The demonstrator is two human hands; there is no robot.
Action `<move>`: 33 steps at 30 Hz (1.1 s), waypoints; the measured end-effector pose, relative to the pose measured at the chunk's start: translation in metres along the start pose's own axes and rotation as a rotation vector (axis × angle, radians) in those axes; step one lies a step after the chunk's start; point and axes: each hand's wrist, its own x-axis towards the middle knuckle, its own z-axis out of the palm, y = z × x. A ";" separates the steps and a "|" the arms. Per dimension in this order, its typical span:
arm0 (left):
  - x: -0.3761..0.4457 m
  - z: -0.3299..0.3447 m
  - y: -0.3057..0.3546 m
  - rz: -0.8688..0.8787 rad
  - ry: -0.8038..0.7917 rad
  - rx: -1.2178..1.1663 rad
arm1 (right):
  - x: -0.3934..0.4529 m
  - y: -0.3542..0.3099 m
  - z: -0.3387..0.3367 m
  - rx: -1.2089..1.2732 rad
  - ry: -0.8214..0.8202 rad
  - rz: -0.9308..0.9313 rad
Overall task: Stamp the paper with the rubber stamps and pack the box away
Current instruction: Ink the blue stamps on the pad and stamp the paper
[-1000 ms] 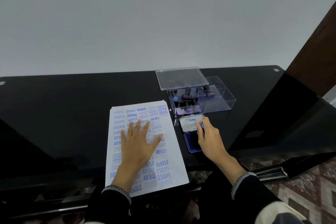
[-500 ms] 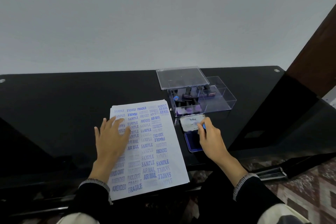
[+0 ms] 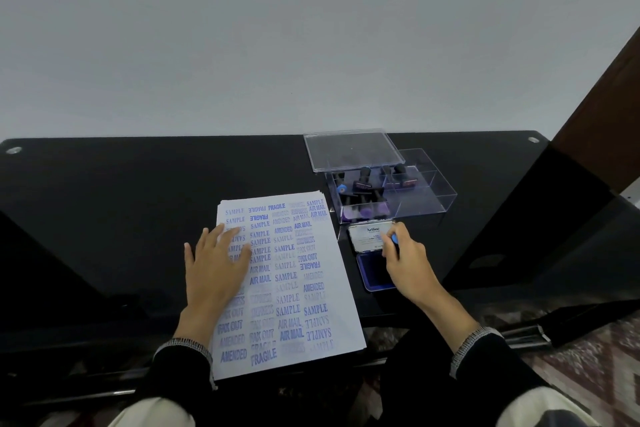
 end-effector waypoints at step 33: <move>0.004 0.004 -0.001 -0.021 0.045 0.003 | 0.094 -0.065 0.037 -0.056 -0.020 -0.189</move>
